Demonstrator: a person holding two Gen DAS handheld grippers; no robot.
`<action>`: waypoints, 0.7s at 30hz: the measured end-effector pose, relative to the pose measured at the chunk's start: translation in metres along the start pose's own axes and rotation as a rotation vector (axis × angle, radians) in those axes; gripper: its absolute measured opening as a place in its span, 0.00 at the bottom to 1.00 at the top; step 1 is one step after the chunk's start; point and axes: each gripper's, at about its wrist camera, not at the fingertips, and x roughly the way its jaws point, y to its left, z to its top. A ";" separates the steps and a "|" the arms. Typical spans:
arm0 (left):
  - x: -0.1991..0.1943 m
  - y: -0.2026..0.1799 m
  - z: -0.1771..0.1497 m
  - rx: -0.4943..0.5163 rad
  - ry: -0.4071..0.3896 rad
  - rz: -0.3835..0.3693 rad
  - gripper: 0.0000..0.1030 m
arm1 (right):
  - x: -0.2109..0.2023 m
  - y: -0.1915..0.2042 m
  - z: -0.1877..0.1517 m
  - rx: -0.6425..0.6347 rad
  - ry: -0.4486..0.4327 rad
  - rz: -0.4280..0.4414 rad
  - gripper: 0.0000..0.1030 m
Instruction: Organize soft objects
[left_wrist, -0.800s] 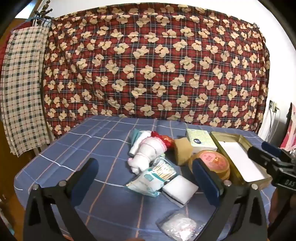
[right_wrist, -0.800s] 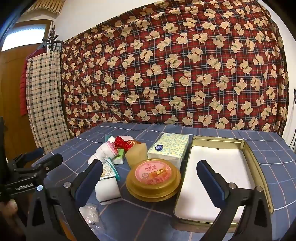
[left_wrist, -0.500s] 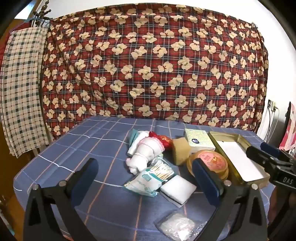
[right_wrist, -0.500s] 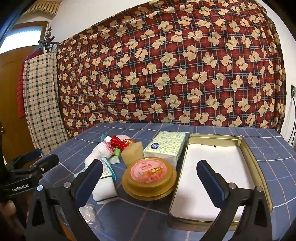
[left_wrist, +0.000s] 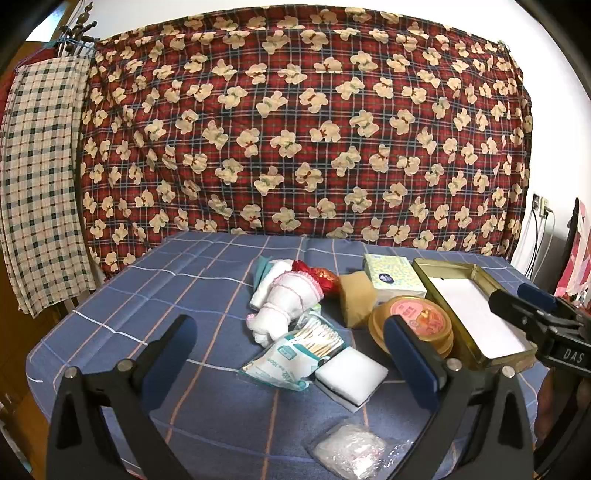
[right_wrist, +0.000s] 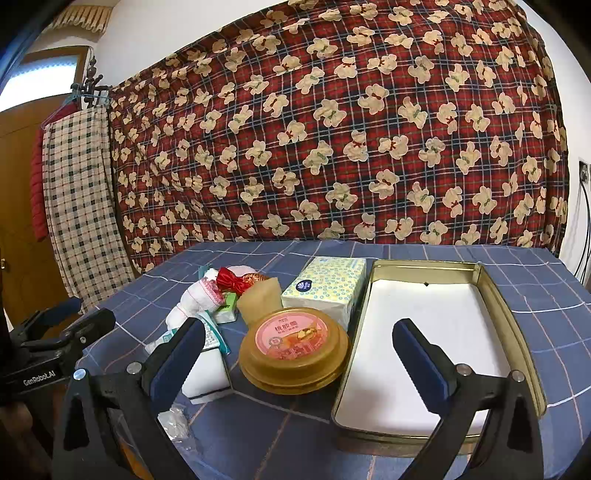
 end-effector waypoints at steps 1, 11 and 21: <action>0.001 0.002 0.000 0.001 -0.001 0.000 1.00 | 0.000 -0.001 -0.002 0.002 0.000 0.000 1.00; 0.000 -0.001 0.000 0.003 -0.002 -0.003 1.00 | 0.003 -0.001 -0.004 0.003 0.004 0.003 1.00; 0.002 -0.011 0.000 0.008 0.008 -0.006 1.00 | 0.004 0.001 -0.010 0.003 0.012 0.008 1.00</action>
